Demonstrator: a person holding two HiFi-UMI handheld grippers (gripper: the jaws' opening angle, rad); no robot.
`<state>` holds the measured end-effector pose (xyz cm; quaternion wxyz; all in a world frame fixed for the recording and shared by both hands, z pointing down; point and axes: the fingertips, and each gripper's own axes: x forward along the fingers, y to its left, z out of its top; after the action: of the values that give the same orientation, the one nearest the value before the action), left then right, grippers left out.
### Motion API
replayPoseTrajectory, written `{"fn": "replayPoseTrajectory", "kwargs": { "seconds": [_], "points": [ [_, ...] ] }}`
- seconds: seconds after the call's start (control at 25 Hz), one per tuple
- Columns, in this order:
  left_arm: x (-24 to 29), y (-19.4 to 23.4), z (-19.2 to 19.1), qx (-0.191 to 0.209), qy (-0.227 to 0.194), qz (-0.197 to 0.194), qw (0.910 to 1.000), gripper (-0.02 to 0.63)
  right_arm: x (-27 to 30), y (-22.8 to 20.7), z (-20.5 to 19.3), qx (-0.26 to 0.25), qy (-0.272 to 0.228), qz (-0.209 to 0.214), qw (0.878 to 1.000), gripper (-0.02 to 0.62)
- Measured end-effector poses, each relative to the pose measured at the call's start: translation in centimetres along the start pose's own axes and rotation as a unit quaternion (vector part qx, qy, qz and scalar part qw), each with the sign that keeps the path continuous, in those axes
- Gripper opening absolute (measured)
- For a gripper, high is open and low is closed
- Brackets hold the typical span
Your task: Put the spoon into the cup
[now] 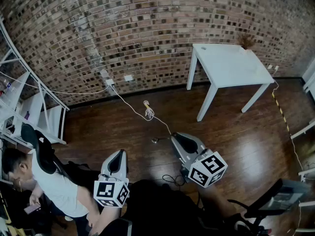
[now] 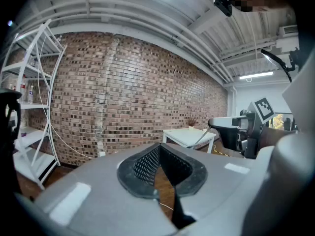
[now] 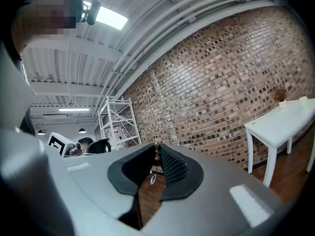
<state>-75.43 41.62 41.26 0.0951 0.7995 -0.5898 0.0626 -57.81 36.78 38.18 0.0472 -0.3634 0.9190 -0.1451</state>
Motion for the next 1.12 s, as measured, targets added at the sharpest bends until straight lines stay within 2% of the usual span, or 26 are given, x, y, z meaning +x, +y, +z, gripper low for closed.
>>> {"fn": "replayPoseTrajectory", "kwargs": {
  "seconds": [0.24,0.36,0.76,0.92,1.12],
  "points": [
    [3.1,-0.1,-0.1,-0.007,0.009,-0.012,0.9999,-0.006,1.2,-2.5,0.2,0.006,0.002,-0.007,1.0,0.046],
    [5.1,0.7,0.7,-0.01,0.009,-0.019,0.9997,-0.006,2.5,-3.8,1.2,0.008,-0.002,-0.023,1.0,0.046],
    [13.0,3.9,2.3,-0.014,0.018,-0.058,0.9981,-0.006,8.3,-7.2,3.6,-0.002,0.001,-0.035,0.999,0.046],
    [16.2,4.2,3.0,-0.023,0.013,-0.082,0.9963,-0.006,10.2,-9.3,4.8,-0.009,0.0,-0.054,0.999,0.046],
    [19.2,4.0,3.2,-0.017,0.018,-0.113,0.9933,-0.006,11.6,-10.9,5.6,-0.011,-0.002,-0.067,0.998,0.046]
  ]
}}
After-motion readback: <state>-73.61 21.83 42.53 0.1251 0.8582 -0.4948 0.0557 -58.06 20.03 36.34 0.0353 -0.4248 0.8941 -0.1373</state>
